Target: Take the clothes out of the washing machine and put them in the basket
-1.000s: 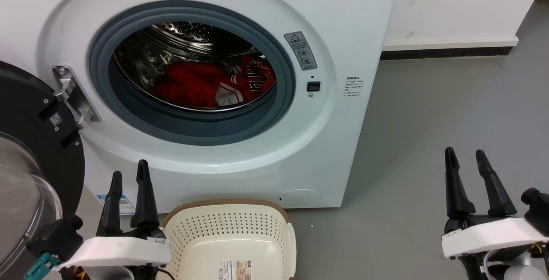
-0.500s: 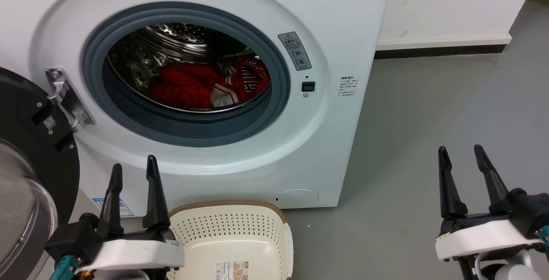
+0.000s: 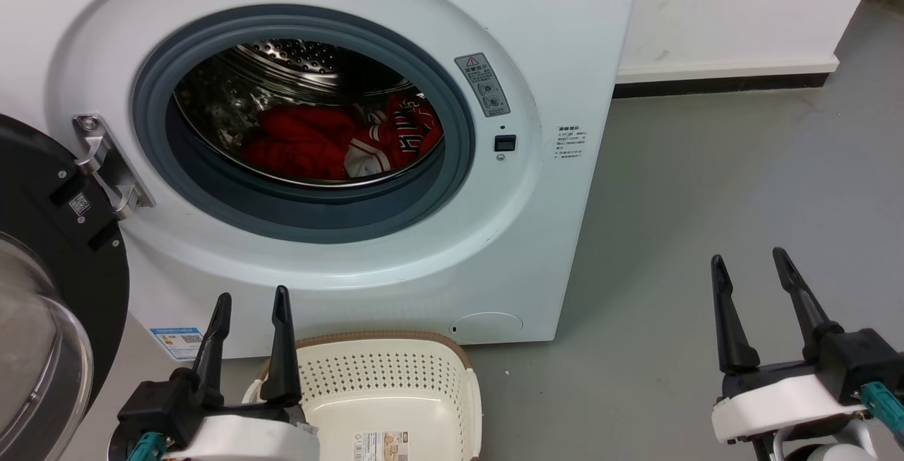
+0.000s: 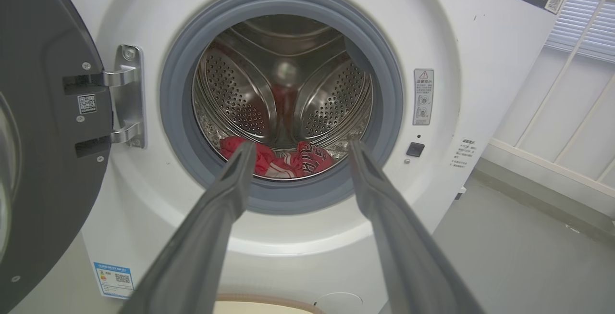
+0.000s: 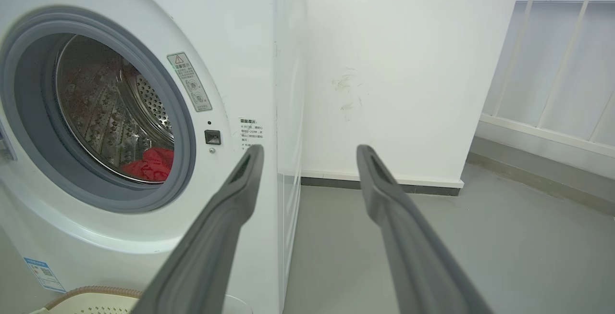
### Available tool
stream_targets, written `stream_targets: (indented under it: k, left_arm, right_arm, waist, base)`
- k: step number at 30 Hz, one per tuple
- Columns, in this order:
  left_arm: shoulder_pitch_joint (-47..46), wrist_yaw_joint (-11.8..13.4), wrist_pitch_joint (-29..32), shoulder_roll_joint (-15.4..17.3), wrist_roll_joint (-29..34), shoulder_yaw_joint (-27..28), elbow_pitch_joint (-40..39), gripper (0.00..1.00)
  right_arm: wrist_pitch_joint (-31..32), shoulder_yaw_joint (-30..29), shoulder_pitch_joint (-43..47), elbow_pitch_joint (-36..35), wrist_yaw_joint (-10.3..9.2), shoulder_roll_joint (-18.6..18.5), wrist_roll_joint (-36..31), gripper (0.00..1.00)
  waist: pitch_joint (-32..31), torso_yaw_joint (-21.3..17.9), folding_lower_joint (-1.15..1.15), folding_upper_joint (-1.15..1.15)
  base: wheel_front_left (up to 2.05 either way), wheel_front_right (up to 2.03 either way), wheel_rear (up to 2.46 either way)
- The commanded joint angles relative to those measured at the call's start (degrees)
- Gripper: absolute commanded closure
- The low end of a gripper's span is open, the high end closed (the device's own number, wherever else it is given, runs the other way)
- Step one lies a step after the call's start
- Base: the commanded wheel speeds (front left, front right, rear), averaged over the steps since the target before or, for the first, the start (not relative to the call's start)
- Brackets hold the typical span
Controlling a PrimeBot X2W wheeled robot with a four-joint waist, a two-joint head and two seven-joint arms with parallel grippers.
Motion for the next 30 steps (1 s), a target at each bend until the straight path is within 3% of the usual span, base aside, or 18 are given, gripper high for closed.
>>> stream_targets:
  k: [1,9,30]
  left_arm:
    - [0.4,-0.3,-0.5,0.1,1.4,0.1,-0.2,0.00]
    - [1.2,-0.9,-1.4,0.1,5.8,-0.5,1.2,0.00]
    - [1.7,-0.6,-3.6,0.0,11.5,-0.3,3.7,0.00]
  right_arm:
    - [-0.5,-0.3,0.8,0.3,-0.02,0.0,-1.0,0.00]
    - [-1.4,-0.9,0.7,5.1,-0.02,0.0,-2.9,0.00]
    - [-3.6,-0.2,0.6,5.2,-0.03,0.0,-11.8,0.00]
  waist:
    - [0.0,0.0,0.00,0.00]
    - [-0.3,-0.2,0.00,0.00]
    - [-0.5,-0.8,0.00,0.00]
  base:
    - [0.00,0.00,0.00]
    - [0.00,0.00,0.00]
    - [0.00,0.00,0.00]
